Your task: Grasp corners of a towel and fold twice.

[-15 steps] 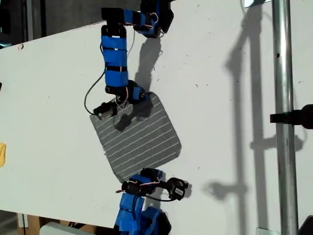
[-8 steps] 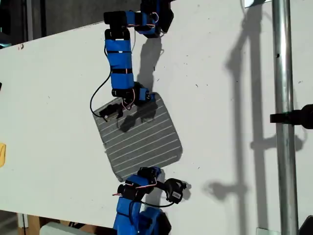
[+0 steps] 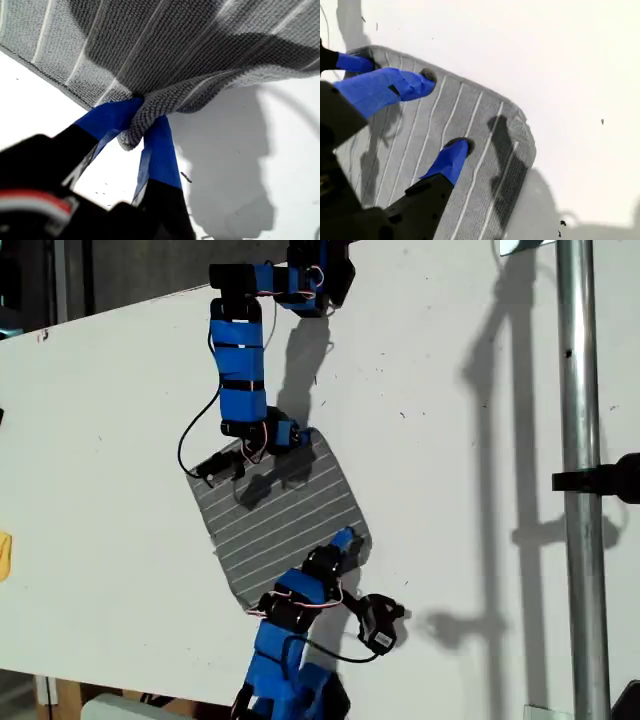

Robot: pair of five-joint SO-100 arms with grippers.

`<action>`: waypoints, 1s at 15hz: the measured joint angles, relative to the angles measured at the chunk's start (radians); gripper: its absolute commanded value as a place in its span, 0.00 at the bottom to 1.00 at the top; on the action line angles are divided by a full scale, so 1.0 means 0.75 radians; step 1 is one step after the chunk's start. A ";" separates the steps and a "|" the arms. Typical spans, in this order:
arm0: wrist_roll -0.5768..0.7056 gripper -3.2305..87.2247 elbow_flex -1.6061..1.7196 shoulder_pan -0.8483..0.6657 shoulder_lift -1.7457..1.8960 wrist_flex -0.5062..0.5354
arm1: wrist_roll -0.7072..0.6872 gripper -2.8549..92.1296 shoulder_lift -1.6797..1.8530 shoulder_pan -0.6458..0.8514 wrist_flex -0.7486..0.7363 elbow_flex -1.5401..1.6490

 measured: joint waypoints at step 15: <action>-0.270 0.01 0.139 -0.016 -0.280 0.045 | 0.162 0.03 0.082 -0.164 -0.027 0.000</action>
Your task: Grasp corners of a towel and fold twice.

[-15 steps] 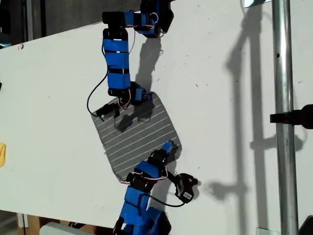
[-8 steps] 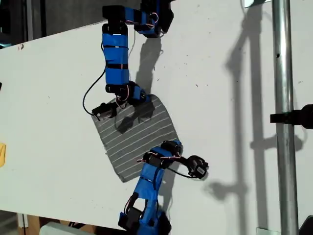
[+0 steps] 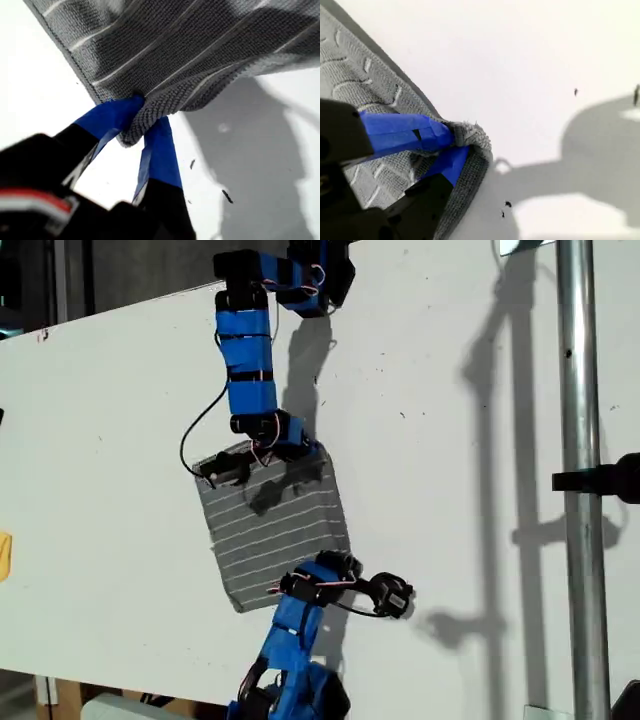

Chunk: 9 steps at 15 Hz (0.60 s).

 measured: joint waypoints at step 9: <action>0.106 0.31 0.096 0.055 0.499 0.315 | 0.029 0.03 -0.039 -0.010 0.006 0.000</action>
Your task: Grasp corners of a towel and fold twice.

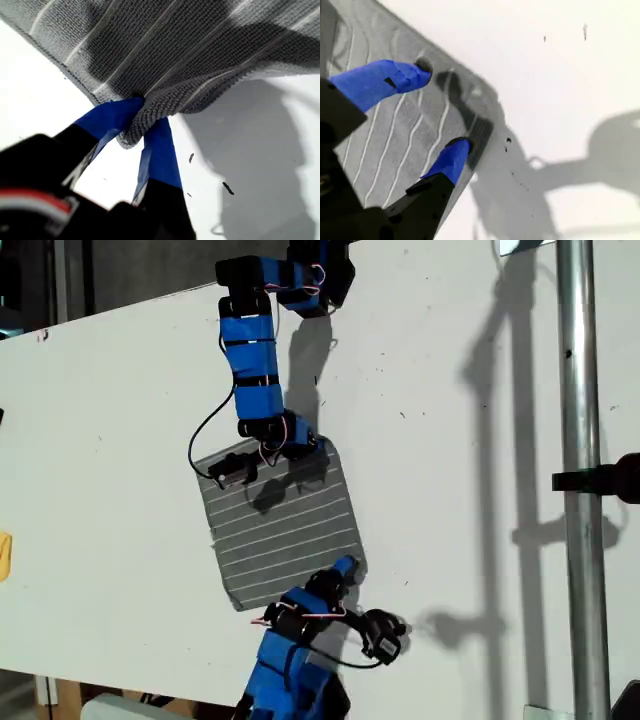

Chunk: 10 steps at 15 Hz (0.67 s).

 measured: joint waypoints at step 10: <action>0.031 0.26 -0.049 -0.065 -0.160 -0.129 | -0.008 0.03 0.000 0.018 -0.010 0.000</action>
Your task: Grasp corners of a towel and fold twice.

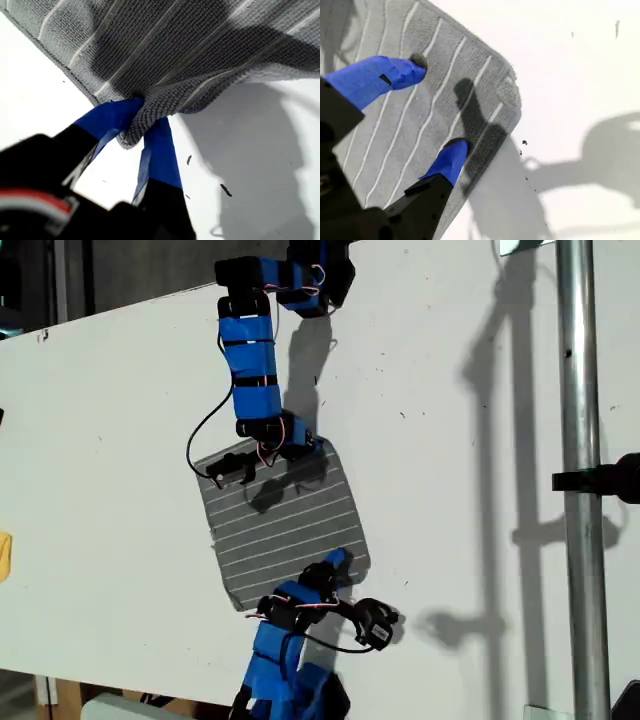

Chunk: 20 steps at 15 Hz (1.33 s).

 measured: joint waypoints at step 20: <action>-0.164 0.01 0.192 0.196 0.102 -0.252 | 0.151 0.03 0.084 -0.272 0.049 -0.002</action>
